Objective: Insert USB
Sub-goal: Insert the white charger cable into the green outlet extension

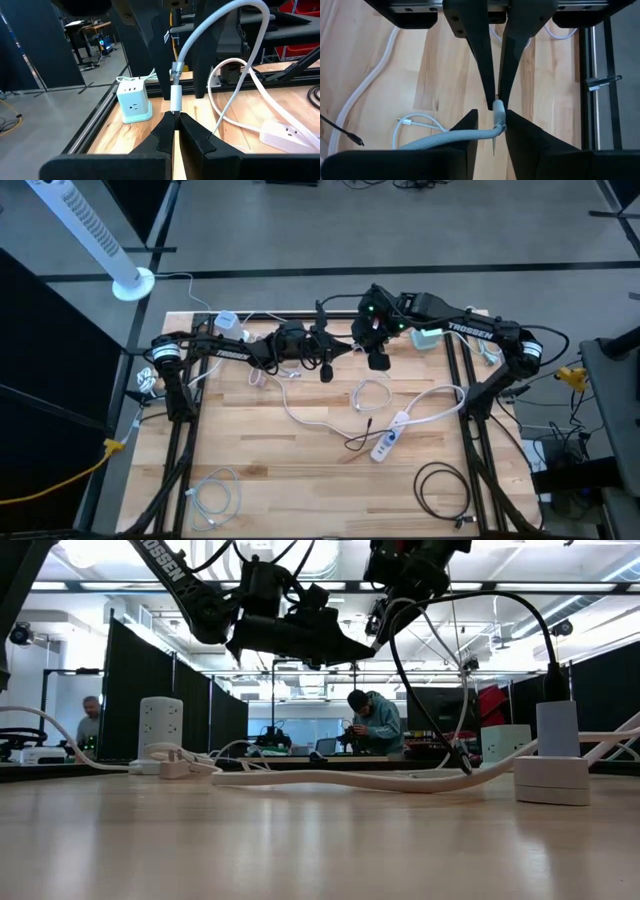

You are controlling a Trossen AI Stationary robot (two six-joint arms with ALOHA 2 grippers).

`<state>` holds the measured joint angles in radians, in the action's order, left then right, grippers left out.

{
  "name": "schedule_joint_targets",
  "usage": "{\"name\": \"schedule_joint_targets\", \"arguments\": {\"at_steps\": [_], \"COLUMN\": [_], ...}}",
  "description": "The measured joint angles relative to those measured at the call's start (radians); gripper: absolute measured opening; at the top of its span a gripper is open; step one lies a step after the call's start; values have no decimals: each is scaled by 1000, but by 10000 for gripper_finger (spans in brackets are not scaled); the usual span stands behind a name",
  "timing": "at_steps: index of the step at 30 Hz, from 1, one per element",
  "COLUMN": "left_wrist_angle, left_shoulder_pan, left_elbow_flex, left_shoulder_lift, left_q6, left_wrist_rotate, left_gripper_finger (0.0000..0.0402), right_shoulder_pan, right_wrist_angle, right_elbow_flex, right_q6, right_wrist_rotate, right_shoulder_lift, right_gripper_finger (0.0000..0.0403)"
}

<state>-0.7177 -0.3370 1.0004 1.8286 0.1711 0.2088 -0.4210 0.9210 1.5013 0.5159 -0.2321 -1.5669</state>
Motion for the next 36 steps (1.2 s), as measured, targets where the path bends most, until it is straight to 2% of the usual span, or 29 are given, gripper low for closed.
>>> {"name": "schedule_joint_targets", "arguments": {"at_steps": [8,12,19,24,27,31,34,36], "left_wrist_angle": [-1,-5,22,197,223,129,11,-57], "left_shoulder_pan": [0,0,0,0,0,-5,-8,-8], "left_elbow_flex": [0,0,0,-13,-53,-155,-233,-275], "left_shoulder_lift": [0,1,-19,-100,-153,-213,-245,-258], "left_q6": [-1,0,53,141,158,154,135,117], "left_wrist_rotate": [0,1,-2,-2,-20,-64,-71,-72], "left_gripper_finger": [2,4,68,115,133,139,133,126], "right_shoulder_pan": [0,0,-16,-119,-219,-361,-432,-459], "right_wrist_angle": [-25,-24,39,235,286,302,304,301], "right_elbow_flex": [0,0,0,-12,-53,-121,-164,-181], "right_q6": [-10,-21,14,108,164,322,406,445], "right_wrist_rotate": [3,3,28,100,113,131,141,182], "right_shoulder_lift": [0,0,3,31,77,143,155,152], "right_gripper_finger": [14,11,11,11,11,11,11,11]}}
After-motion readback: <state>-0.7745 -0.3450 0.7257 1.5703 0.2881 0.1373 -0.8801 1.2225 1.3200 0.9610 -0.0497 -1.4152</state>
